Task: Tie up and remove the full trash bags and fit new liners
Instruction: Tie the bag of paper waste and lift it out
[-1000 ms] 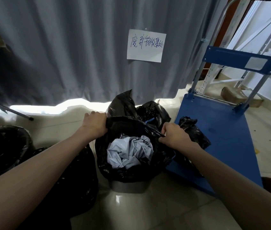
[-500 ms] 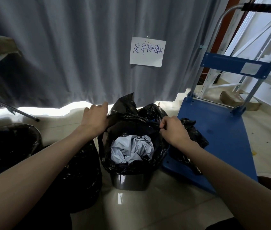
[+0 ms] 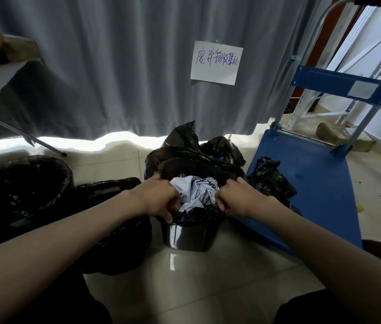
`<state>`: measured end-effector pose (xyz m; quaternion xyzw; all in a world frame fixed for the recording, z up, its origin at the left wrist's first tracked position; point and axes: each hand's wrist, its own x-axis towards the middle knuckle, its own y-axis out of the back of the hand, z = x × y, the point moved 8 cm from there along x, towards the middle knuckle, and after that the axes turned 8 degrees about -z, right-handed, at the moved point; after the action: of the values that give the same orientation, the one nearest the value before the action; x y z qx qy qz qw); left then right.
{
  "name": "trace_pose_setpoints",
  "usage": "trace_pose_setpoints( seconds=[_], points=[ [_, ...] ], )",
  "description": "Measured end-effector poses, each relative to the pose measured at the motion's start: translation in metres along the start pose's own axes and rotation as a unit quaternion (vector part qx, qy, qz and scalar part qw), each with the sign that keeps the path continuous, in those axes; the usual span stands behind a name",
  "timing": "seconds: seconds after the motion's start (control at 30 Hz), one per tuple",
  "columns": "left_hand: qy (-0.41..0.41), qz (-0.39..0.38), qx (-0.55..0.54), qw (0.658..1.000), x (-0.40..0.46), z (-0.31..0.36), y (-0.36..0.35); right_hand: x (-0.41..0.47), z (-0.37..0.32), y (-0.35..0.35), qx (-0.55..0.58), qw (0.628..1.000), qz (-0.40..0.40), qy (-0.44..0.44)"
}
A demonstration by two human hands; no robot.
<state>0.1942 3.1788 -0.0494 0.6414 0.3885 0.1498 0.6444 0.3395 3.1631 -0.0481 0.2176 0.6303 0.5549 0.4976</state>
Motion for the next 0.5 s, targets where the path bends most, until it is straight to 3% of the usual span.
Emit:
trace_pose_setpoints(
  seconds=[0.1,0.17,0.3,0.5],
  points=[
    [0.006,0.064,-0.001,0.998,-0.004,0.0,0.006,0.0,0.012,0.015,0.107,0.991,0.066,-0.039],
    [0.007,0.1,-0.058,0.993,-0.005,-0.001,0.012,-0.001,0.021,0.025,0.162,0.98,0.101,-0.063],
    [-0.006,0.101,-0.142,0.985,0.001,0.007,0.012,-0.004,0.03,0.031,0.211,0.966,0.12,-0.092],
    [0.023,0.078,-0.01,0.997,0.013,0.031,-0.002,-0.003,0.039,0.03,0.24,0.957,0.113,-0.119]
  ],
)
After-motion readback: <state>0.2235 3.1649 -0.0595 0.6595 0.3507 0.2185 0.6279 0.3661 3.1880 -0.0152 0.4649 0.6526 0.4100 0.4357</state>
